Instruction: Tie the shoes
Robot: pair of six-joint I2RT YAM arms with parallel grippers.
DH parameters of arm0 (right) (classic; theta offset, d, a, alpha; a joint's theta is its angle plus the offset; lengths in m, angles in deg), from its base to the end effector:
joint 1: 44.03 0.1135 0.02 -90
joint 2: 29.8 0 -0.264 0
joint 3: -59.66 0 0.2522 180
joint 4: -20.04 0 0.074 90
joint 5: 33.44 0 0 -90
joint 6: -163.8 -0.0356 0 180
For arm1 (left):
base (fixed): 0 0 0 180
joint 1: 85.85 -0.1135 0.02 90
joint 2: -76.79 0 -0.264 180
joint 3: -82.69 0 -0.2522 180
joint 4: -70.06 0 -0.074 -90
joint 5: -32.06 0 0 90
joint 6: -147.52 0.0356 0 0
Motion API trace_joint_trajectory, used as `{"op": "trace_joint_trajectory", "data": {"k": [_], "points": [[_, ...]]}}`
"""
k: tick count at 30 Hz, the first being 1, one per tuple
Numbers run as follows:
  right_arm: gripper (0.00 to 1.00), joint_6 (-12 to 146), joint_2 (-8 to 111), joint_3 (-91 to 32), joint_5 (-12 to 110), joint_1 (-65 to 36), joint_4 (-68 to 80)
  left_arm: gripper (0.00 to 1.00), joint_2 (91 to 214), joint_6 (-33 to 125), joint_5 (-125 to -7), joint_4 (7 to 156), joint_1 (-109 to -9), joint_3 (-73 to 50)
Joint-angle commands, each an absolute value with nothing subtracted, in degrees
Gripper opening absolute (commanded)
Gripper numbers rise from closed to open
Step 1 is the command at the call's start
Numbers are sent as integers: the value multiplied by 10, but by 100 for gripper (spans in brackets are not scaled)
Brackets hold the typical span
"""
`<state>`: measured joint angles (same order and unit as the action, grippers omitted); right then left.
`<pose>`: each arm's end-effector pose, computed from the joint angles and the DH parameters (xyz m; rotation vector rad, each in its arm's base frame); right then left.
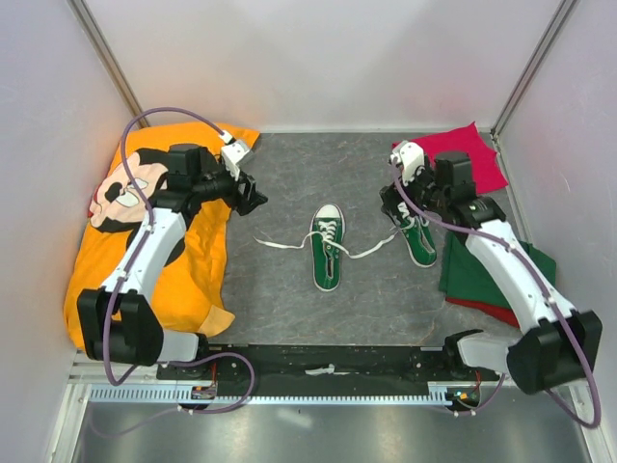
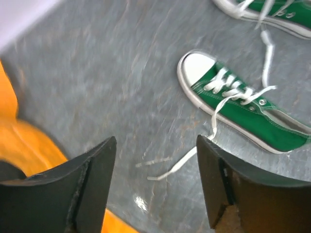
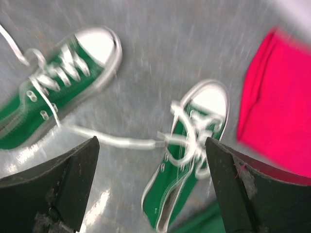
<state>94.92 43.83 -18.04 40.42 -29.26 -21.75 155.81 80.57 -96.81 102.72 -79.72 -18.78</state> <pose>0.2709 0.0817 0.3185 -0.8254 2.0506 0.2522 0.3029 -0.0550 0.3149 0.8809 1.8550 -0.5433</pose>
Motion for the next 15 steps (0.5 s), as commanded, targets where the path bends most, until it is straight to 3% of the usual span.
{"op": "trace_joint_trajectory", "data": {"k": [1, 2, 4, 5, 7, 15], "points": [[98, 959, 384, -135, 305, -294, -103, 86, 1555, 952, -1138, 1087, -793, -180], [98, 964, 380, -131, 283, -294, -102, 84, 1577, 1053, -1153, 1130, -788, -166], [98, 997, 384, -125, 223, -293, -111, 79, 1606, 1076, -1105, 1166, -745, -139], [98, 1008, 402, -130, 209, -293, -125, 71, 1639, 1122, -1089, 1187, -715, -115], [98, 1041, 429, -161, 202, -289, -186, 67, 1678, 1169, -1052, 1223, -686, -96], [98, 1078, 538, -207, 277, -291, -308, 57, 1835, 1168, -1000, 1228, -609, -28]]}}
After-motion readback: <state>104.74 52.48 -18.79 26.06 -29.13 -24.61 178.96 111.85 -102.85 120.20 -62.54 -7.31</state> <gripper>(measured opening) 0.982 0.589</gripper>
